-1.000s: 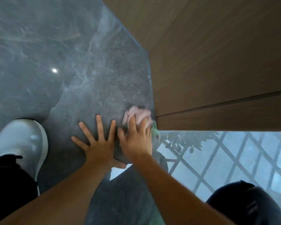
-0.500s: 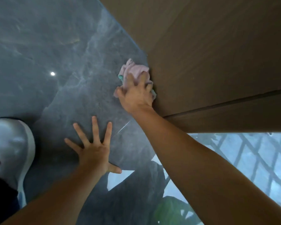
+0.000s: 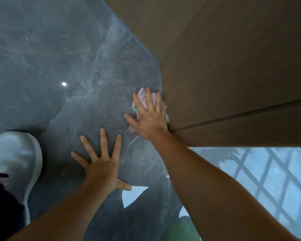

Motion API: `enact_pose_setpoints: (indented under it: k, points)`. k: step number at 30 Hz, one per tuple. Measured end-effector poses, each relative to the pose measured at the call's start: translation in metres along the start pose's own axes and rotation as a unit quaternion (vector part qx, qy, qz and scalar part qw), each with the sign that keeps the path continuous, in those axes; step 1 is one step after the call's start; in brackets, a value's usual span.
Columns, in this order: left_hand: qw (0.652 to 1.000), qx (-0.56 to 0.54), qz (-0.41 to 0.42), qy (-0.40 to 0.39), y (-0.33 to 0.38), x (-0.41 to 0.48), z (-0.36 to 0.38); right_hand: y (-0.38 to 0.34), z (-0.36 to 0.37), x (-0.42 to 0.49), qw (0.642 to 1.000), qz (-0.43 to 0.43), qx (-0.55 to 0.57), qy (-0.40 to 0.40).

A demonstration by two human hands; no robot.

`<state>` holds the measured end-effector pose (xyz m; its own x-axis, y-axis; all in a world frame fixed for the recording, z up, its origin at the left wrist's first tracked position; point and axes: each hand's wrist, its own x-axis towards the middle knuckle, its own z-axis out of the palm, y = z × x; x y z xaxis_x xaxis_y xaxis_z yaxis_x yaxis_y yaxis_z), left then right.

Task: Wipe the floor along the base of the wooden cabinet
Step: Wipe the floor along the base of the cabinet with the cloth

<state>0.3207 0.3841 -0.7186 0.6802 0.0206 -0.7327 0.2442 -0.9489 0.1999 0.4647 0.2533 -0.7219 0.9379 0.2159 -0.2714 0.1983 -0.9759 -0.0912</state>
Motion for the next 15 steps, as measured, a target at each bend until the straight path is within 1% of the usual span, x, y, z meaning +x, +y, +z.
enact_pose_setpoints:
  k: [4,7,8,10,12,15]
  points:
    - [1.0,-0.006,0.003,-0.001,0.006,-0.014,-0.015,-0.005,0.03,-0.121,0.999,0.018,-0.017,-0.029]
    - [1.0,-0.005,-0.011,0.003,0.008,-0.016,-0.013,-0.009,0.039,-0.163,0.997,0.03,-0.022,-0.061]
    - [1.0,-0.007,-0.009,-0.001,0.008,-0.016,-0.013,-0.01,0.037,-0.16,0.997,0.029,-0.022,-0.064]
    - [1.0,-0.009,-0.003,-0.012,0.007,-0.013,-0.013,-0.011,0.028,-0.129,0.999,0.014,-0.028,-0.044]
    - [1.0,-0.007,0.001,-0.014,0.006,-0.01,-0.012,-0.013,0.012,-0.067,0.999,0.009,-0.011,-0.038]
    - [1.0,-0.004,0.0,-0.01,0.005,-0.004,-0.004,-0.012,-0.017,0.043,0.999,0.039,0.003,-0.02]
